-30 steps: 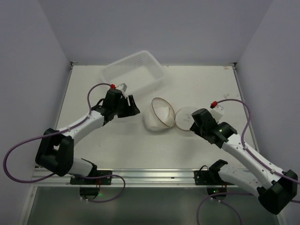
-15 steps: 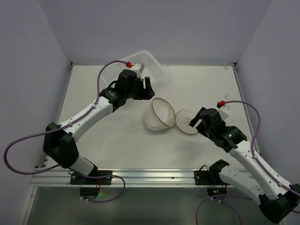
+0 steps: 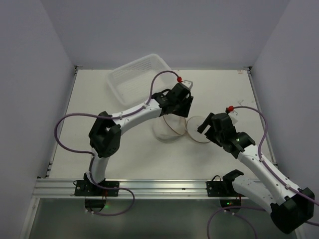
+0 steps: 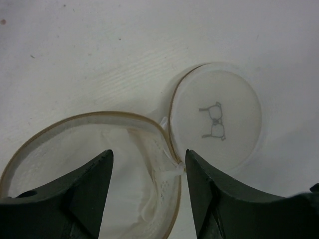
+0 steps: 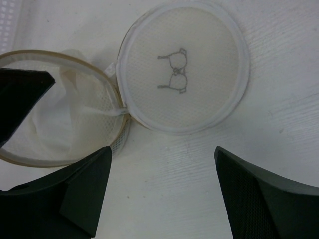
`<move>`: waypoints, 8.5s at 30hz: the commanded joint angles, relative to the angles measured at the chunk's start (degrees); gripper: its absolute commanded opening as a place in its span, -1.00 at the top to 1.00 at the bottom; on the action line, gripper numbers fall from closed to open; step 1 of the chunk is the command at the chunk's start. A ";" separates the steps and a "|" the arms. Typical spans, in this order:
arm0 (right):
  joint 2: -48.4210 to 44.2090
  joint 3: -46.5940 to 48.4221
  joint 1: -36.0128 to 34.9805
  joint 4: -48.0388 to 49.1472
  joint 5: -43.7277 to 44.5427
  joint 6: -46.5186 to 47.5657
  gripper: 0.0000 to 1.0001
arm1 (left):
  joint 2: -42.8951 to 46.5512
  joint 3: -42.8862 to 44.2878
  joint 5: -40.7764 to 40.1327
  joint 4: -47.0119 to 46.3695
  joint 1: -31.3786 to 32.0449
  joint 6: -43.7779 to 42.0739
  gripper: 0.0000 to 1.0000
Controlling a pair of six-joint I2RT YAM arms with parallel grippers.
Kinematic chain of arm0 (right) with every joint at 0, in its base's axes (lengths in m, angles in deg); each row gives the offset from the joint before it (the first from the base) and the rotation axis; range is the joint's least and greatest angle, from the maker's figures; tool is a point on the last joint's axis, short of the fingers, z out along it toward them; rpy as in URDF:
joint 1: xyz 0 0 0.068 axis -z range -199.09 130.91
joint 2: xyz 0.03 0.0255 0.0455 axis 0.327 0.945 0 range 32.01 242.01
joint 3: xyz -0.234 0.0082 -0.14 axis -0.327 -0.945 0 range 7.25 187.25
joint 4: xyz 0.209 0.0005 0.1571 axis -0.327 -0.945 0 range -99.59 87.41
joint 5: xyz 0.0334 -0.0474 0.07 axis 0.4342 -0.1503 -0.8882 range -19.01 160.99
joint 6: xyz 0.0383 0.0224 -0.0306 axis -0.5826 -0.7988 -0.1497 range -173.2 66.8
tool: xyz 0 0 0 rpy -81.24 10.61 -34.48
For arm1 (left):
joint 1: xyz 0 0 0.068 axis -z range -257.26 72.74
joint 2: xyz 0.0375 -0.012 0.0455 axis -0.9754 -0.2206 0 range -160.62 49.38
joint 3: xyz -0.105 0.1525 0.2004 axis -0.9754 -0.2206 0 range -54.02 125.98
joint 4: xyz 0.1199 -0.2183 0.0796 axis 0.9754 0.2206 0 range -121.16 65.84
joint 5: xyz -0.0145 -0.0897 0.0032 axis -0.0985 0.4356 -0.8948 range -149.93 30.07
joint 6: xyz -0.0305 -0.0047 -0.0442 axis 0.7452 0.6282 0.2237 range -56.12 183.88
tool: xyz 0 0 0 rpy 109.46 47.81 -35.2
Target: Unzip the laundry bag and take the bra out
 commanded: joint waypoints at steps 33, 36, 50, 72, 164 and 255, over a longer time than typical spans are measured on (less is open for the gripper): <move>11.51 -1.33 1.80 19.97 -16.77 8.33 -0.62 | 2.02 -3.29 -22.02 8.56 1.66 4.66 -0.08; 11.86 -1.33 1.89 20.41 -16.77 8.68 -0.61 | 1.68 -3.20 -21.85 9.70 1.48 4.83 -0.08; 14.58 -1.95 1.80 23.83 -20.64 9.91 -0.61 | -0.35 -7.06 -18.60 10.33 1.39 6.77 0.04; 31.54 0.07 1.80 31.14 -21.26 10.36 -0.53 | -1.31 -12.51 -13.67 6.81 0.60 8.09 -0.17; 6.87 4.83 -0.67 15.93 -17.13 18.87 -0.73 | 27.96 -26.16 22.53 -34.16 -12.49 19.01 1.00; 15.88 9.03 9.18 17.60 -21.43 20.73 -0.75 | 14.23 -6.28 4.87 -12.72 -26.49 0.01 -0.78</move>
